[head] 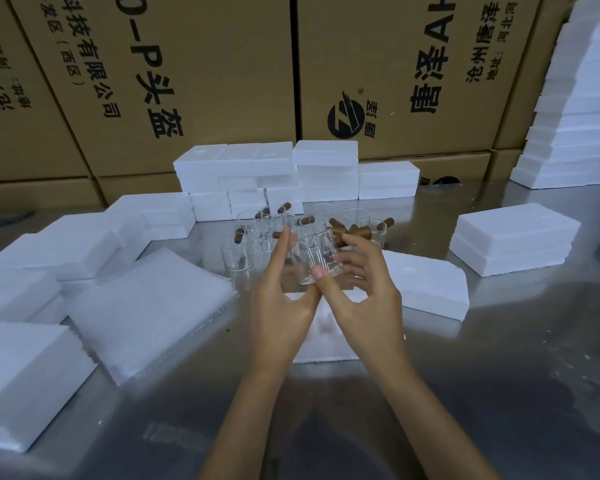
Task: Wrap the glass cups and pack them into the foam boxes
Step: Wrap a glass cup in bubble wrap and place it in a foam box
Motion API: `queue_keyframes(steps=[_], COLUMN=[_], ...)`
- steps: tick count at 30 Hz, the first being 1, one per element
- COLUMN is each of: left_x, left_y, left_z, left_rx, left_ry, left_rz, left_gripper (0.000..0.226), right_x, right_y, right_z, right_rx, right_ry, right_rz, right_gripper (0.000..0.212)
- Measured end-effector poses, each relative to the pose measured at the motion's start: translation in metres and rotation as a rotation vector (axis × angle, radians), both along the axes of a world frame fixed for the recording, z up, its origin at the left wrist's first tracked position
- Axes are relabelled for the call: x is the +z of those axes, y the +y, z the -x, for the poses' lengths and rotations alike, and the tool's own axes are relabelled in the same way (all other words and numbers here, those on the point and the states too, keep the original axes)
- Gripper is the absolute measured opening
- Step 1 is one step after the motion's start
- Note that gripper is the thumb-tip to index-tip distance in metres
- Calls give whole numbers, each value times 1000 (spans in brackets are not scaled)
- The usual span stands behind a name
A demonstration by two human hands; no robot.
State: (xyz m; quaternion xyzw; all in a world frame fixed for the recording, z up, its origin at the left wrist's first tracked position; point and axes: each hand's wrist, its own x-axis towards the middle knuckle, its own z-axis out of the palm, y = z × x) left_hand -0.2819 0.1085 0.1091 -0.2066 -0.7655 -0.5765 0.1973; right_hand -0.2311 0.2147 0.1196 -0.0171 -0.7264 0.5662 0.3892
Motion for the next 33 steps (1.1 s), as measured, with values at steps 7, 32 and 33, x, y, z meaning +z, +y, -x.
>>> queue_keyframes(steps=[7,32,33], left_x=[-1,-4,-4], left_y=[-1,1,1], left_z=[-11,-1,-1], left_rx=[143,127,158], left_ry=[148,301,312], left_rz=[220,189,197], left_gripper=[95,60,61], right_x=[-4,9,6], right_y=[-2,4,2], right_z=[2,-1,0], right_rx=[42,291,196], right_ry=[-41,-140,-129], right_rz=[75,383,294], right_gripper=[63,61,69])
